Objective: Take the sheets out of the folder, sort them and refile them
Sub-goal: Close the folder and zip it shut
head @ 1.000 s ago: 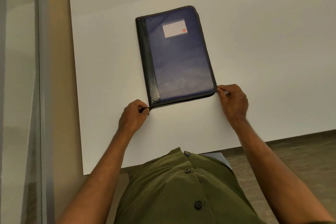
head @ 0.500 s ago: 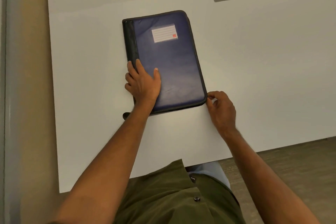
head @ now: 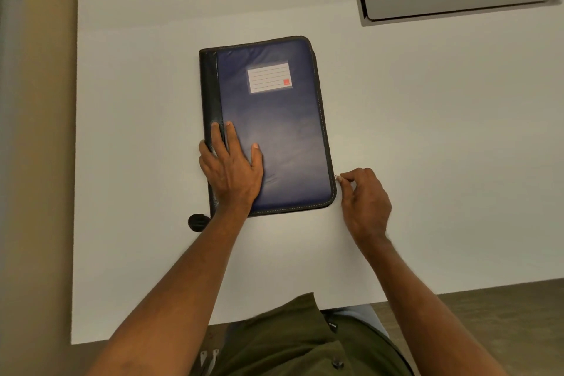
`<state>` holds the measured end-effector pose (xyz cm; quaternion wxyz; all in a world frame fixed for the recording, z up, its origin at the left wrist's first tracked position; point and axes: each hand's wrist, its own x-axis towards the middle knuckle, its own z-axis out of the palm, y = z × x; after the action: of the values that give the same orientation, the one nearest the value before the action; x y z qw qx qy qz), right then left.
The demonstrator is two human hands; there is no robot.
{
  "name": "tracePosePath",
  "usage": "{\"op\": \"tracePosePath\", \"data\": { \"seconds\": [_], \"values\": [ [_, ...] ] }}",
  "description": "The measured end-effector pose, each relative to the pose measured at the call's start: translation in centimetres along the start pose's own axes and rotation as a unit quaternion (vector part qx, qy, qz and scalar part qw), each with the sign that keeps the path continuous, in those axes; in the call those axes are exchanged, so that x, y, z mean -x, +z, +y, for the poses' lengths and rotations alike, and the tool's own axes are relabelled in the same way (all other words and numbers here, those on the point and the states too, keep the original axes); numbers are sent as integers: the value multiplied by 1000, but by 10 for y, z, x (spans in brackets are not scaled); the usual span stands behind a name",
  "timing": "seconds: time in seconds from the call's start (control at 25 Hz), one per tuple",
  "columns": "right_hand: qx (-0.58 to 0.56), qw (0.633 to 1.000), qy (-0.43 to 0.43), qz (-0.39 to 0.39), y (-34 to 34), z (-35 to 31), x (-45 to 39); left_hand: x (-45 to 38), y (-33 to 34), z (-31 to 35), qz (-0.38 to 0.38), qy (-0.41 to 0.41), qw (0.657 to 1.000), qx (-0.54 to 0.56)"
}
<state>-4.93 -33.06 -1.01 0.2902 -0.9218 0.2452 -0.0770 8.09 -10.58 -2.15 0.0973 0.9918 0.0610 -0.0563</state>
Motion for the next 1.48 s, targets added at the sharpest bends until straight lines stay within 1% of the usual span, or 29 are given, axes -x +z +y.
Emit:
{"op": "tracePosePath", "data": {
  "seconds": [0.32, 0.56, 0.8, 1.12, 1.32, 1.48],
  "values": [
    [-3, 998, -51, -36, 9, -19, -89, -2, 2, 1, 3, 2, 1000, -3],
    [-31, 998, -40, -39, 21, -36, -152, -1, 2, 1, 8, 0, 1000, -4],
    [-29, 997, -56, -36, 34, -58, -217, 0, 4, -1, 33, 0, 999, 8],
    [-49, 996, -60, -34, 58, -81, -279, -3, 3, 1, 21, -6, 1000, 1],
    [-60, 988, -122, -77, 67, -87, -315, -3, 2, 2, 23, -6, 1000, 8],
    [-94, 967, -169, -168, 66, -95, -345, -3, 2, 0, 26, -2, 1000, 3]
  ]
}}
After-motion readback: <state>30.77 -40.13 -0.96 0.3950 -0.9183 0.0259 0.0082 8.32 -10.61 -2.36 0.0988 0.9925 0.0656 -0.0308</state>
